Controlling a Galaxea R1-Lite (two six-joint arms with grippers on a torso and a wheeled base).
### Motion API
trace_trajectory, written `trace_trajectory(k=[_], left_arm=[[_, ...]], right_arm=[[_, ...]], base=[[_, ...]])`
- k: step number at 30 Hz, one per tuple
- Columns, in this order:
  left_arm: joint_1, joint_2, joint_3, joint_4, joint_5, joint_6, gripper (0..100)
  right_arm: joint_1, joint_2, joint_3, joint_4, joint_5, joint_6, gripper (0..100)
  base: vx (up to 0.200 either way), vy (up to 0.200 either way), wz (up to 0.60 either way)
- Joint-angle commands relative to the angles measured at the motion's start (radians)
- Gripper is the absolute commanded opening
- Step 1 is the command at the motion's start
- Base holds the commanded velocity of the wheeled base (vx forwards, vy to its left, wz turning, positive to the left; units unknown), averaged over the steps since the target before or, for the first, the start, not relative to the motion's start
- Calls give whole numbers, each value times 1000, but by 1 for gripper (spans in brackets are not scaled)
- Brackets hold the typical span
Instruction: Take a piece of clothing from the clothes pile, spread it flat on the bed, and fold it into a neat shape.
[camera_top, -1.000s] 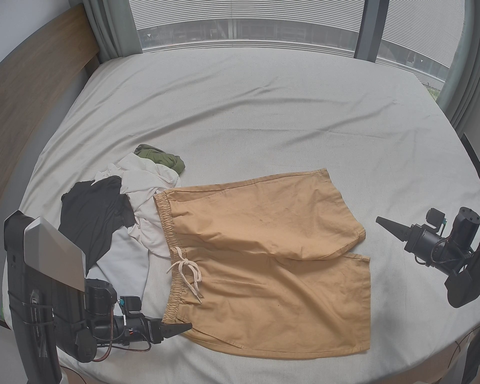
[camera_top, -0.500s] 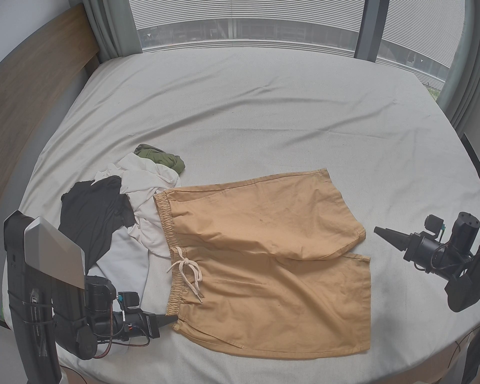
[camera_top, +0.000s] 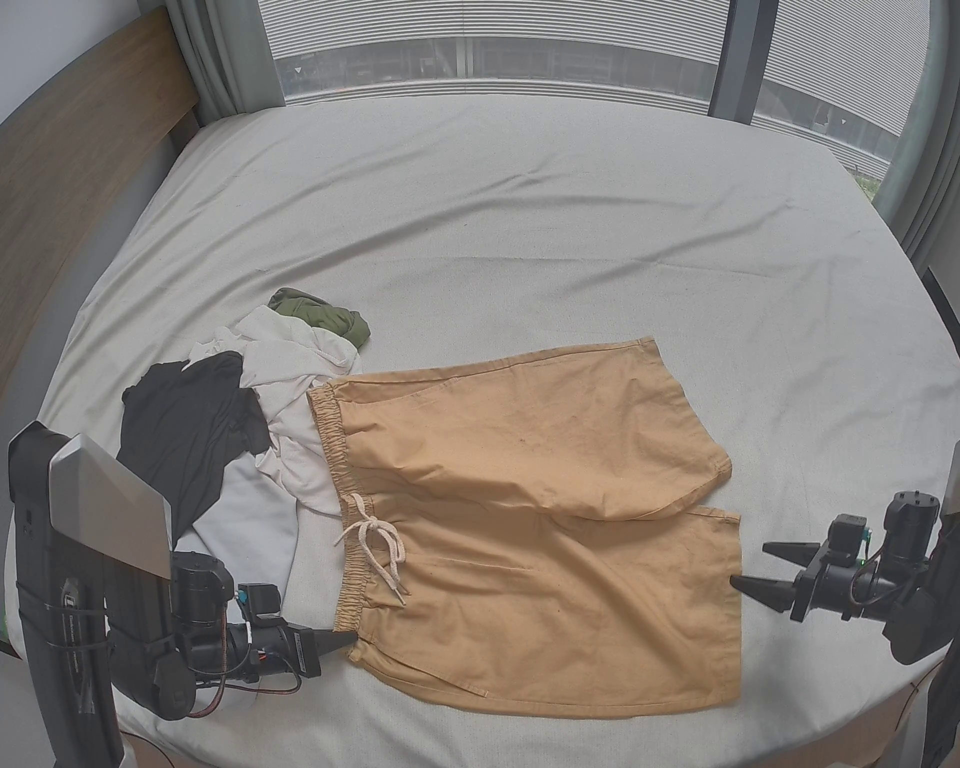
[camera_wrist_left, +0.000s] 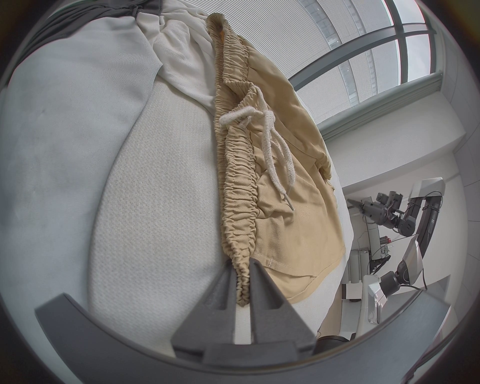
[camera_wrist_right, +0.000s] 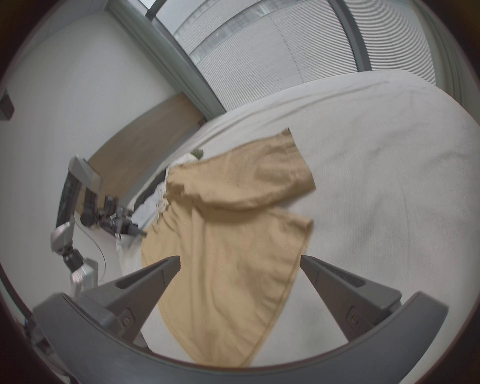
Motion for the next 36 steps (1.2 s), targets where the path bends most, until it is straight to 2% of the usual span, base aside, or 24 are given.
trace_trajectory(k=[1,5,9,13,36], left_arm=[[-1,0,-1,-4,-1,0,0],[-1,0,-1,-4,-1,0,0],[-1,-2,1,-4,-1,1,0],[-1,-3,1,-4,-1,3,0],[-8,-6,5,-4,-1,4,0]], right_arm=[[-74,146,34,63,6,-116,100],[-106,100,34,282,7,-240,100],[-82,-51,34,486,7,-251,100],[-30,-169,34,614,7,-245,100],[-8,-42,34,664,-4,-226,100]], base=[[0,0,0],[0,0,0],[0,0,0],[0,0,0],[0,0,0]])
